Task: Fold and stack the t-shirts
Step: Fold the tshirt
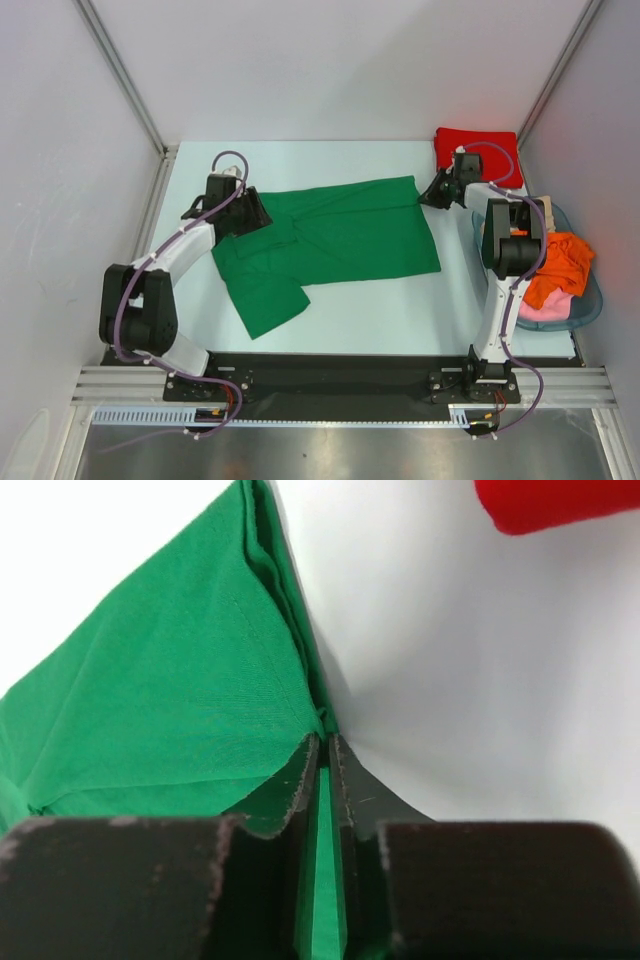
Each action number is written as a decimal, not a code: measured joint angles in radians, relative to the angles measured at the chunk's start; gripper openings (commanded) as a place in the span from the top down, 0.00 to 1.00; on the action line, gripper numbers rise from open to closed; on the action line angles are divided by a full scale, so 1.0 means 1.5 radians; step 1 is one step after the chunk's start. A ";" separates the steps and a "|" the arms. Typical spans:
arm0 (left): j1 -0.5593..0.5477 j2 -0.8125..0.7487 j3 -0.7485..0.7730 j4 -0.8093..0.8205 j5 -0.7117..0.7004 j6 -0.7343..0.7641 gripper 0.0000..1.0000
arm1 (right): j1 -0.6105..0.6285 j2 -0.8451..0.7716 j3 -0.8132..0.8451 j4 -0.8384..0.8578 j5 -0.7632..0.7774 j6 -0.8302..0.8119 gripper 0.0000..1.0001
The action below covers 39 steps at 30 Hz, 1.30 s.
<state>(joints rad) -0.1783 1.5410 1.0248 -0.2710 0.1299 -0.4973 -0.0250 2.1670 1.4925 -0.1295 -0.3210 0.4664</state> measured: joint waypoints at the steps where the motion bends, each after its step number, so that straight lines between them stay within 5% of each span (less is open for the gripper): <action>1: 0.000 -0.008 -0.003 -0.002 -0.003 0.000 0.40 | 0.000 0.000 0.000 -0.002 0.002 -0.003 0.77; 10: 0.001 -0.164 -0.091 -0.073 -0.085 -0.061 0.44 | -0.002 -0.024 0.004 -0.068 0.044 -0.040 0.57; 17: -0.040 -0.302 -0.228 -0.173 -0.135 -0.167 0.38 | 0.007 -0.200 -0.083 -0.151 0.136 -0.070 0.52; 25: -0.140 -0.306 -0.272 -0.276 -0.221 -0.288 0.39 | 0.091 -0.388 -0.170 -0.228 0.204 -0.074 0.54; 39: -0.146 -0.218 -0.272 -0.302 -0.334 -0.364 0.44 | 0.141 -0.505 -0.304 -0.331 0.241 -0.065 0.57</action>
<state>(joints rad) -0.3973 1.2137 0.6163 -0.7235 -0.3717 -1.0431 0.1867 1.4097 1.0359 -0.6262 0.0410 0.3683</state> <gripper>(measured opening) 0.579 0.439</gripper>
